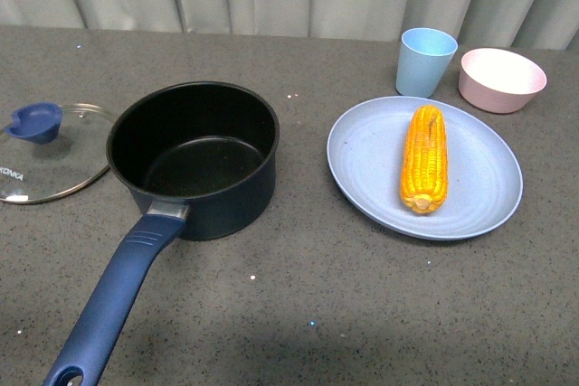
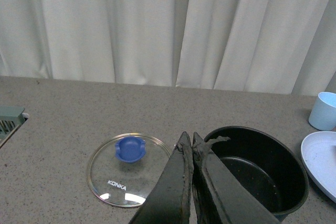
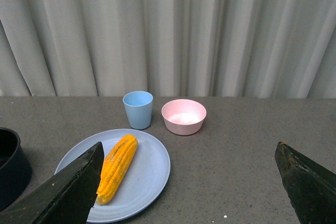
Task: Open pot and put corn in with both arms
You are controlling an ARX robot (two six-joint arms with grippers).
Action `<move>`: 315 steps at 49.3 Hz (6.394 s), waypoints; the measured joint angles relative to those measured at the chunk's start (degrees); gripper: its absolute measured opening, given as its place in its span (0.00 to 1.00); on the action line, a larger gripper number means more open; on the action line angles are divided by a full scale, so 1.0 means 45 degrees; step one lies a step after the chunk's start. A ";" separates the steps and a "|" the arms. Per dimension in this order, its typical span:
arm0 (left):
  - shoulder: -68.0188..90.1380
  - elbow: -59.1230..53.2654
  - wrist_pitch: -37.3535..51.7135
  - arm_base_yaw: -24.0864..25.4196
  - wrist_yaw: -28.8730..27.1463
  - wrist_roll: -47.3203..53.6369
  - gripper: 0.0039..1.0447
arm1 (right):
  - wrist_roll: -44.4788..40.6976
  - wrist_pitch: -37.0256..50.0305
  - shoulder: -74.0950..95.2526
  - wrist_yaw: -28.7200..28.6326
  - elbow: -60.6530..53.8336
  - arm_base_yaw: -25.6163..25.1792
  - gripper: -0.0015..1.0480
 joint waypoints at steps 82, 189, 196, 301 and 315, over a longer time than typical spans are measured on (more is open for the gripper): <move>-0.6747 0.0000 -0.6717 -0.0019 -0.0010 0.0005 0.47 | -0.0389 0.1180 0.4284 0.3439 0.0695 0.0704 0.91; -0.6751 0.0000 -0.6717 -0.0019 -0.0005 0.0034 0.94 | 0.6071 -0.0515 2.7933 -0.0160 1.5659 0.2958 0.26; -0.6751 -0.0005 -0.6717 -0.0019 -0.0005 0.0034 0.94 | 0.5989 -0.0510 2.7826 -0.0272 1.5557 0.2958 0.15; -0.6751 0.0000 -0.6717 -0.0019 -0.0010 0.0034 0.94 | 0.7601 0.0753 2.6170 -0.2438 1.6810 0.7227 0.91; -0.6751 0.0000 -0.6717 -0.0019 -0.0005 0.0039 0.94 | 0.5105 0.3041 2.1808 0.1661 1.1618 0.5639 0.91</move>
